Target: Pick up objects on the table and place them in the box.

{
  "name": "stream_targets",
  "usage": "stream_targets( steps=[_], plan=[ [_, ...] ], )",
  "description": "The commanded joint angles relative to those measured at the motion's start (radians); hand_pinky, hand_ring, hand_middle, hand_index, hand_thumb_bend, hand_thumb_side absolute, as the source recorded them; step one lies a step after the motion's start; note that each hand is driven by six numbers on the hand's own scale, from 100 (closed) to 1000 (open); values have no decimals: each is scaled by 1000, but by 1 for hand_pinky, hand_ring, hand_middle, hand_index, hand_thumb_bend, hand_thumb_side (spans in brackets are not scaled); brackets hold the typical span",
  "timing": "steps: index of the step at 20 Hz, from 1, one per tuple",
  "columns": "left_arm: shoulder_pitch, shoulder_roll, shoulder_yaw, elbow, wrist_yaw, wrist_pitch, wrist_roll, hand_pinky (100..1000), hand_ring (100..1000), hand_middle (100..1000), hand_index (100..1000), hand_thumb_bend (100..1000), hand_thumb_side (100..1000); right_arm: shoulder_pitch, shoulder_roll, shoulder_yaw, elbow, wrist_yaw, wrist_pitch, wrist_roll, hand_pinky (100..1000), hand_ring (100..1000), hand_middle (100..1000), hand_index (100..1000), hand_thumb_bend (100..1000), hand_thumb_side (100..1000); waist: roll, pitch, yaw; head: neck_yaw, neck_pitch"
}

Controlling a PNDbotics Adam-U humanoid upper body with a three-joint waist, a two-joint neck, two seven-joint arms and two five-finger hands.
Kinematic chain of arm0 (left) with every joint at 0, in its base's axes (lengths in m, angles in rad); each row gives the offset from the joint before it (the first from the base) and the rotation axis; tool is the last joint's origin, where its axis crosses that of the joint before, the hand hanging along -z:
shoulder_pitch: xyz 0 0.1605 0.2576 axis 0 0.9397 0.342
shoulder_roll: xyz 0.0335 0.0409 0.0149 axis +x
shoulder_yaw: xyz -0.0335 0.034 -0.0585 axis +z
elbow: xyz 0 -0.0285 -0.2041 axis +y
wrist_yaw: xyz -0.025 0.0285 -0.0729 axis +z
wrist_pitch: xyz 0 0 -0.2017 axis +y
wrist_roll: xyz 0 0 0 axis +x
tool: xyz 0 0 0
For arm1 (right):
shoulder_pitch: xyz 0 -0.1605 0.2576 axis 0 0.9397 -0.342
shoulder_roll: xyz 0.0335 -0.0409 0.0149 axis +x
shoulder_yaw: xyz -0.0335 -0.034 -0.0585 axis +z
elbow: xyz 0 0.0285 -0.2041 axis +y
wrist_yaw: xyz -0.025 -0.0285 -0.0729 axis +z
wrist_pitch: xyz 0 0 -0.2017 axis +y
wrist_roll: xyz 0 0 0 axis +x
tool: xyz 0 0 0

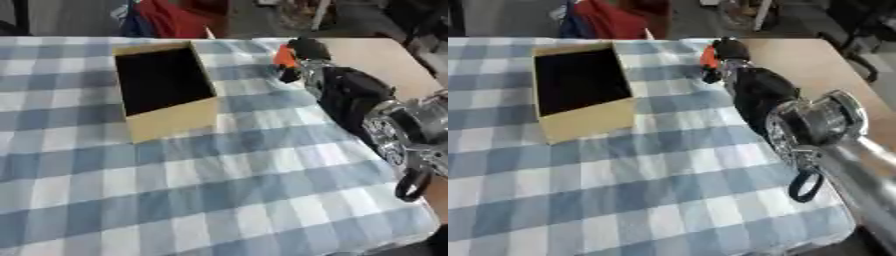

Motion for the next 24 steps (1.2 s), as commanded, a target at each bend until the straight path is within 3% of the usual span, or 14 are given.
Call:
stream_targets(
  steps=[1, 7, 14, 18, 21, 24],
  plan=[
    [-9, 7, 9, -16, 1, -1, 1, 814, 636, 596, 769, 100, 579, -20, -28, 4, -6, 22, -4, -55, 597, 568, 580, 671, 100, 377, 2, -18, -2, 0, -11],
    [-8, 10, 10, -16, 2, -1, 2, 814, 636, 596, 769, 100, 579, -37, -23, 8, -6, 66, -38, -107, 582, 557, 565, 656, 100, 382, -1, -25, -2, 2, -8],
    [-7, 12, 10, -16, 4, 0, 1, 814, 635, 596, 769, 100, 578, -82, 2, 9, -25, 173, -154, -157, 579, 554, 565, 655, 100, 396, -3, -35, 1, 3, -6],
    [-7, 11, 11, -16, 5, -1, 2, 814, 635, 596, 769, 100, 578, -82, 34, -79, -199, 293, -256, -82, 579, 562, 569, 656, 100, 410, -2, -38, 3, 2, -7],
    [-7, 9, 12, -16, 6, 0, 3, 814, 635, 596, 769, 100, 578, -77, 71, -164, -377, 415, -374, 24, 577, 569, 571, 654, 100, 422, 0, -39, 4, 2, -9],
    [-7, 8, 12, -16, 6, 1, 2, 814, 635, 596, 769, 100, 579, -77, 107, -206, -500, 483, -499, 94, 575, 573, 572, 652, 100, 428, 0, -40, 6, 0, -7]
  ],
)
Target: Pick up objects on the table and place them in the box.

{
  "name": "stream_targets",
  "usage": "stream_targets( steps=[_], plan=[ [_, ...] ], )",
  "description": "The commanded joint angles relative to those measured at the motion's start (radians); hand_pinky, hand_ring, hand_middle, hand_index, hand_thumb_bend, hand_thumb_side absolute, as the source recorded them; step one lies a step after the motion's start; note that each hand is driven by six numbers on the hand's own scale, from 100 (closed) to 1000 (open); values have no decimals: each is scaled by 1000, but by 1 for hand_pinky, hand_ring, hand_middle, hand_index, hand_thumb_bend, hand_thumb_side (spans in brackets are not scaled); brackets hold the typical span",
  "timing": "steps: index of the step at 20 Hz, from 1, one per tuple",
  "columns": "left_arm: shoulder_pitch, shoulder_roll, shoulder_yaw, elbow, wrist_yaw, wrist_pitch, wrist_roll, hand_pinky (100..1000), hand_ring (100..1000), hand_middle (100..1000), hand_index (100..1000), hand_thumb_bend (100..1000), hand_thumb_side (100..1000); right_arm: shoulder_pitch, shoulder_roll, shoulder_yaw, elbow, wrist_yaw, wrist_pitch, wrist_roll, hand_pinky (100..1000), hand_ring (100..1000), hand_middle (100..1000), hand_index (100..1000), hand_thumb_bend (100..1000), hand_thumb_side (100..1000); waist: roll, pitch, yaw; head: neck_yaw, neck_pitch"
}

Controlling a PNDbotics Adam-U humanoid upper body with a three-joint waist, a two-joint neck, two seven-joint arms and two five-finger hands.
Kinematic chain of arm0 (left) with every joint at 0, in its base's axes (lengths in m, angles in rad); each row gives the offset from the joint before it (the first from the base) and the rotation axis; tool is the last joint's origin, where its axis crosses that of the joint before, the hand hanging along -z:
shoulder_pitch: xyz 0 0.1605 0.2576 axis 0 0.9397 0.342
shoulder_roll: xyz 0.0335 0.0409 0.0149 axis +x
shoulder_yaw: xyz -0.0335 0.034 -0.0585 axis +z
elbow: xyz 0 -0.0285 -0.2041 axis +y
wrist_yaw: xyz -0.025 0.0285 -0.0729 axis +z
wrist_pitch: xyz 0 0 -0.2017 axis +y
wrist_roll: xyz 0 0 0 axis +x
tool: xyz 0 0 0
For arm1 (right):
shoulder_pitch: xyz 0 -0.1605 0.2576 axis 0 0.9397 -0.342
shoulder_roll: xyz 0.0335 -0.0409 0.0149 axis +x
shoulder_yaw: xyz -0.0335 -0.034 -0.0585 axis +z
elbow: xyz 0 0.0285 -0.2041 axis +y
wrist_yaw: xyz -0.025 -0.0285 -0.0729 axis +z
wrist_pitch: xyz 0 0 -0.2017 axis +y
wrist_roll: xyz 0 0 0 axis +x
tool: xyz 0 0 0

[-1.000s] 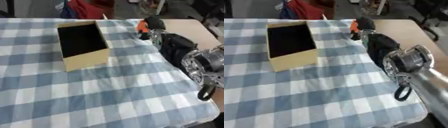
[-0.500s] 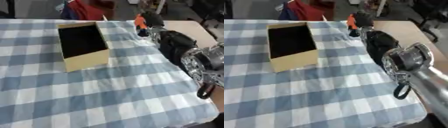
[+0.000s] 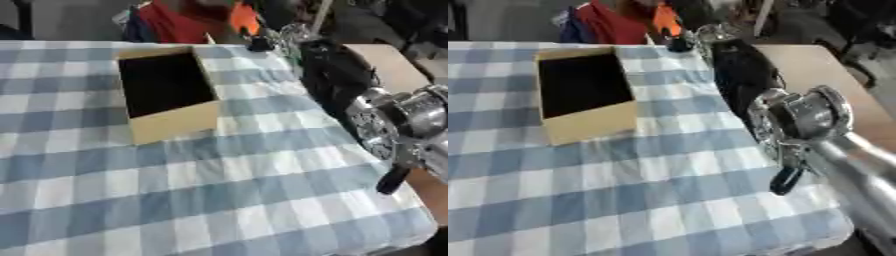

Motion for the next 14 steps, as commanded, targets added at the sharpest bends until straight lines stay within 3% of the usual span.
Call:
stream_targets(
  steps=[1, 5, 14],
  plan=[
    [-7, 8, 6, -16, 6, 1, 2, 814, 634, 596, 769, 100, 578, -23, 14, -42, -131, 64, -118, 62, 575, 574, 572, 652, 100, 429, 7, -21, 3, -1, -8],
    [-8, 8, 7, -16, 6, 0, 3, 814, 634, 595, 768, 100, 579, -20, 36, -25, -152, 69, -213, 78, 574, 578, 572, 651, 100, 430, 6, -22, 8, -2, -9],
    [-6, 8, 11, -16, 3, 4, 6, 814, 633, 595, 768, 100, 582, -3, 54, 66, -67, 21, -368, 49, 577, 577, 570, 653, 100, 401, 0, -25, 1, 0, -6]
  ],
)
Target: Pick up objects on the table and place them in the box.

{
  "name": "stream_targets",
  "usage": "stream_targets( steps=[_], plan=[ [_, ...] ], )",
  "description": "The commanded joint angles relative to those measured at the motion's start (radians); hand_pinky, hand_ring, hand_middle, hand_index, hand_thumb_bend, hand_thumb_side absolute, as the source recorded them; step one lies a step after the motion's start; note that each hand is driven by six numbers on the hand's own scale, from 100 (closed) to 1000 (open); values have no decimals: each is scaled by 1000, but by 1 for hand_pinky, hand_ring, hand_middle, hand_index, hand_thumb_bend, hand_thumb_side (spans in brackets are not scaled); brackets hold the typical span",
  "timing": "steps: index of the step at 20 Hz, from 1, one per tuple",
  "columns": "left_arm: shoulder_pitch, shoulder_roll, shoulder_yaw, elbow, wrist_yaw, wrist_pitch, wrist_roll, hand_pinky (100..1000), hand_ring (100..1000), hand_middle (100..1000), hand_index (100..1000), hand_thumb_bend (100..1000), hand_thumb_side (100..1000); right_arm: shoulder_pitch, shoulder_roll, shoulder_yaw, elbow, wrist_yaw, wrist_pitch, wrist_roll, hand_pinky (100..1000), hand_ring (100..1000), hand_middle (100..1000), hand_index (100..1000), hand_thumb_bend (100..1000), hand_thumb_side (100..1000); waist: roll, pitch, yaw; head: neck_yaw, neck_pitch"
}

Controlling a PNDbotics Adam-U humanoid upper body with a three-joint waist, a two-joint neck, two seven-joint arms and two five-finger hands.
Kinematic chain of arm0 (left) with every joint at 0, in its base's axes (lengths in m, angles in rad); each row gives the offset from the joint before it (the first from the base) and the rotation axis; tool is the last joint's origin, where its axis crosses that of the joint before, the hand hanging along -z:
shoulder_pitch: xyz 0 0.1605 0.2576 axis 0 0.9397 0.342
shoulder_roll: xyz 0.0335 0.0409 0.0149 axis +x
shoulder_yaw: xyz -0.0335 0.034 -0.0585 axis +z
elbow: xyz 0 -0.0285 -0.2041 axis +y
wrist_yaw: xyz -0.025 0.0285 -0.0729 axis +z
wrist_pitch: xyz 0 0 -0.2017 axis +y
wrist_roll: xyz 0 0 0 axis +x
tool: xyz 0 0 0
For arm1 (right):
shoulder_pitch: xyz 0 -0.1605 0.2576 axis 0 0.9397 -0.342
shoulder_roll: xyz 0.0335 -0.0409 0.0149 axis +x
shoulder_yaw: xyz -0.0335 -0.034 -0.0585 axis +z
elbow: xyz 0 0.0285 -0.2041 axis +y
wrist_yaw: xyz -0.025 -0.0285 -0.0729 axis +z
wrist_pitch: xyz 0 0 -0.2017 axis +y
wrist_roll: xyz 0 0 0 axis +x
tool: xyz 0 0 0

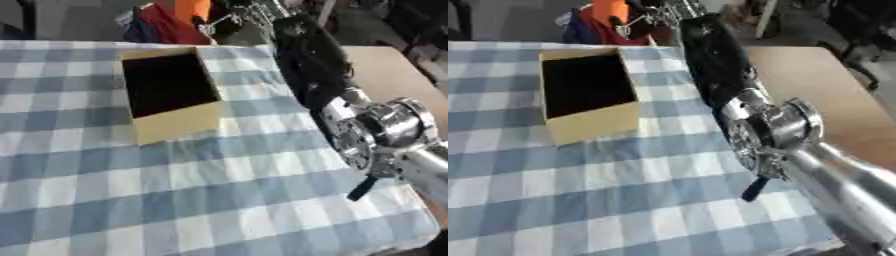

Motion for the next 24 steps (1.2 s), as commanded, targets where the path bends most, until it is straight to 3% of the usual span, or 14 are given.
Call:
stream_targets(
  steps=[1, 6, 12, 18, 21, 24],
  plan=[
    [-6, 8, 10, -16, 3, 2, 4, 815, 633, 595, 768, 100, 582, -17, -10, 33, 12, -24, -62, -10, 577, 577, 570, 653, 100, 400, 5, -20, -3, 0, -5],
    [-5, 9, 11, -16, 3, 3, 5, 814, 633, 595, 768, 100, 582, -13, 8, 75, 22, -50, -155, -12, 583, 578, 571, 657, 100, 381, 5, -22, -5, -3, -4],
    [-2, 8, 13, -16, 3, 5, 7, 814, 629, 594, 768, 100, 583, -7, 23, 100, 26, -93, -226, 10, 594, 583, 574, 666, 100, 367, 7, -24, -7, -6, -3],
    [-2, 8, 13, -16, 3, 5, 7, 814, 629, 594, 768, 100, 583, -6, 24, 105, 23, -118, -238, 34, 595, 584, 575, 667, 100, 367, 7, -24, -8, -6, -3],
    [-1, 7, 17, -16, 3, 7, 16, 817, 641, 603, 766, 100, 585, 1, 41, 130, 29, -124, -253, 49, 653, 645, 664, 761, 100, 373, 8, -24, -11, -9, -2],
    [0, 7, 17, -16, 3, 9, 23, 820, 645, 605, 766, 100, 587, 3, 46, 143, 27, -127, -255, 61, 671, 675, 739, 822, 253, 388, 8, -24, -12, -9, -1]
  ],
)
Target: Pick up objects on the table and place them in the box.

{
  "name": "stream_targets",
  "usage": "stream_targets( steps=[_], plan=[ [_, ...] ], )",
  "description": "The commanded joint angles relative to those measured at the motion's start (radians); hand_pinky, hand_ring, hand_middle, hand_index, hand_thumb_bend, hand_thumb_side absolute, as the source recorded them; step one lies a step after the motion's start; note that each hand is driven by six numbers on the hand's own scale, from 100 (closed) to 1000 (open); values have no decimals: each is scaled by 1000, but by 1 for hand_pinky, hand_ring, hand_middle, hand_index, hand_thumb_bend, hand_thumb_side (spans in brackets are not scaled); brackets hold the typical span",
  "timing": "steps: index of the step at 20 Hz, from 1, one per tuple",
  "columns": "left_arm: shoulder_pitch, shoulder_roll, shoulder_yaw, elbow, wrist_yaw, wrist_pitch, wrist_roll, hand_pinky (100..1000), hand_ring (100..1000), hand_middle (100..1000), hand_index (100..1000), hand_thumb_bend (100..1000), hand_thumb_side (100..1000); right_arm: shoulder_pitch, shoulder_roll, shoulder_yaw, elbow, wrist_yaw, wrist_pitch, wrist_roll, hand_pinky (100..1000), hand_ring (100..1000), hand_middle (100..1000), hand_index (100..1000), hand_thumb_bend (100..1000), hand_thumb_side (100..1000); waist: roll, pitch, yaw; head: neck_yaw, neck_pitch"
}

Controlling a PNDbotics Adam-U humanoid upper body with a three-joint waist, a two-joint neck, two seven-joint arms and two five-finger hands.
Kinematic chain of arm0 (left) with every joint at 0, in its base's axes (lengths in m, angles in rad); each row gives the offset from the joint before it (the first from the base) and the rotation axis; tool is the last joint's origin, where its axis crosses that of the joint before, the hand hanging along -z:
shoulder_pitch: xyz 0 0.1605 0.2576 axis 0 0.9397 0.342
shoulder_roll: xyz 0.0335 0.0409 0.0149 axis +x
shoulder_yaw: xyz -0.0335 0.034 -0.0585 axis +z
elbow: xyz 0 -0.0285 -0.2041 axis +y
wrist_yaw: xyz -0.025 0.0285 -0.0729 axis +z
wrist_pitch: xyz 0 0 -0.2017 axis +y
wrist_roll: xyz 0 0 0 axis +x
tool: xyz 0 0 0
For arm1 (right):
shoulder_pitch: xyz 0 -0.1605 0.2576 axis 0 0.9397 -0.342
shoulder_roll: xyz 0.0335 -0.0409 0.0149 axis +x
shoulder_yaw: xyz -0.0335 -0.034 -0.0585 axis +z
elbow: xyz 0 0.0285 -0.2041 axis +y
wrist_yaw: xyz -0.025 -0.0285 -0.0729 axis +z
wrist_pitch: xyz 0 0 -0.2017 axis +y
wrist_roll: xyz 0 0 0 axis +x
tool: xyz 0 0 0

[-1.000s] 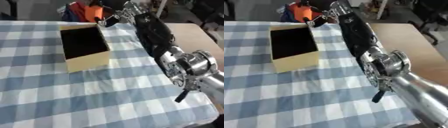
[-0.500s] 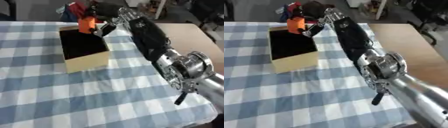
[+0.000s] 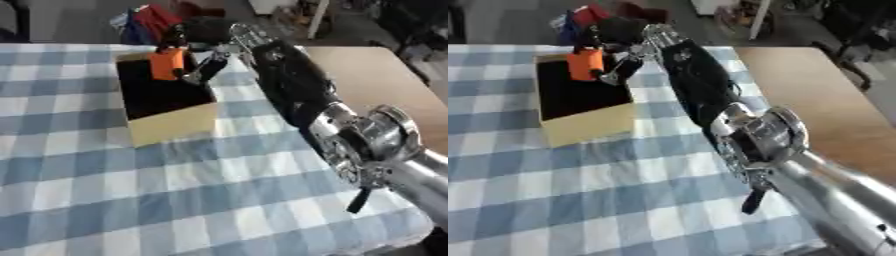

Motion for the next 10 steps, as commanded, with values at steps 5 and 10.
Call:
stream_targets(
  steps=[5, 10],
  plan=[
    [-5, 6, 9, -16, 2, 4, 19, 823, 651, 609, 767, 100, 590, -18, -7, 21, -17, -1, -4, 28, 699, 730, 810, 881, 591, 387, 7, -20, -1, -4, -2],
    [-5, 6, 10, -16, 4, 7, 30, 825, 658, 613, 767, 100, 592, -18, -4, 27, -26, 10, -4, 35, 710, 751, 846, 907, 815, 425, 8, -20, -1, -7, -2]
  ],
)
